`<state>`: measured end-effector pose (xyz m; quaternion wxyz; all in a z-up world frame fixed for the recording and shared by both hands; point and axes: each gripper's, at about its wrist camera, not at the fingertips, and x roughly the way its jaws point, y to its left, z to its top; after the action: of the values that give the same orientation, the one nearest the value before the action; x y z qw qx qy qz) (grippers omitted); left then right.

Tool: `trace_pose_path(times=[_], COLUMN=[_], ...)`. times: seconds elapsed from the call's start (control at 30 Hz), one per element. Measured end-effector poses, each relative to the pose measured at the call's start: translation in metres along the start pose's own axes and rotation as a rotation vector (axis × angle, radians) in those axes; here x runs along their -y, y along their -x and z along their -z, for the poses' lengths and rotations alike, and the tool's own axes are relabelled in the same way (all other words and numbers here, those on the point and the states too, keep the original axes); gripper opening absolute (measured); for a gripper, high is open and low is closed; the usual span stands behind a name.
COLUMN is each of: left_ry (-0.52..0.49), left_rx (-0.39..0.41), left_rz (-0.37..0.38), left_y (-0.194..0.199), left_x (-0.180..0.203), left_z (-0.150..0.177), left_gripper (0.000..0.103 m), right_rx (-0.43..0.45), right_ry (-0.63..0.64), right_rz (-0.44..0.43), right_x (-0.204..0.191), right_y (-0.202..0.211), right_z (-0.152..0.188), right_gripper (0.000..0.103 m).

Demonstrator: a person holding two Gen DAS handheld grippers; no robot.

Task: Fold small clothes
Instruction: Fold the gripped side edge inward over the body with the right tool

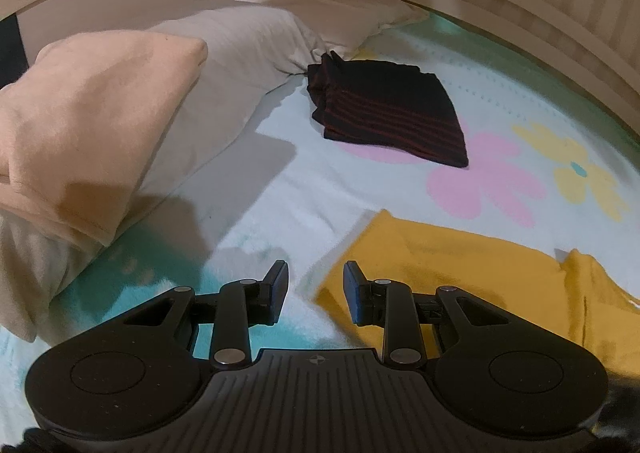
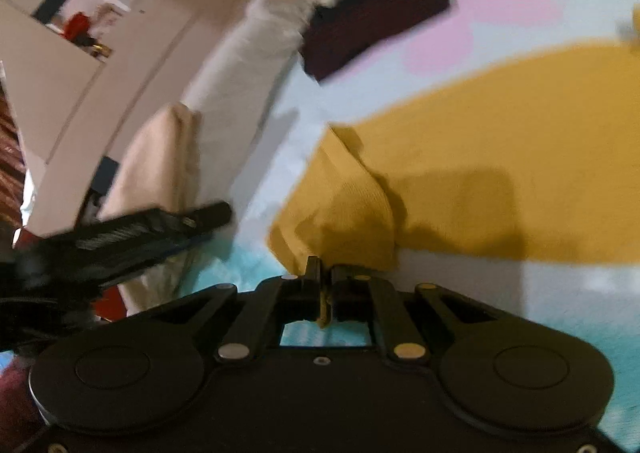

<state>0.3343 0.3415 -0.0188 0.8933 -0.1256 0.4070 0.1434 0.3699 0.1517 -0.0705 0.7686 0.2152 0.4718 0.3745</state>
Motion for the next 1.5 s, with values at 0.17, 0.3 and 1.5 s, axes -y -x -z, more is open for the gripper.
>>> trace_pose_path(times=[0.17,0.3,1.5], left_ry=[-0.006,-0.032,-0.418], left_rx=[-0.002,0.003,-0.157], left_rz=[0.038,0.079,0.321], left_y=[0.002,0.005,-0.045], left_x=[0.015,0.038,0.271], left_z=[-0.003,-0.004,0.059], left_gripper=[0.029,0.029,0.029], right_rx=[0.058,0.122,0.21], right_ry=[0.085,0.115,-0.177], right_rz=[0.047,0.126,0.63], right_x=[0.006,0.029,0.26], right_y=[0.07,0.141,0.359], right_z=[-0.033,-0.057,-0.017], right_gripper=[0.012,0.012,0.012])
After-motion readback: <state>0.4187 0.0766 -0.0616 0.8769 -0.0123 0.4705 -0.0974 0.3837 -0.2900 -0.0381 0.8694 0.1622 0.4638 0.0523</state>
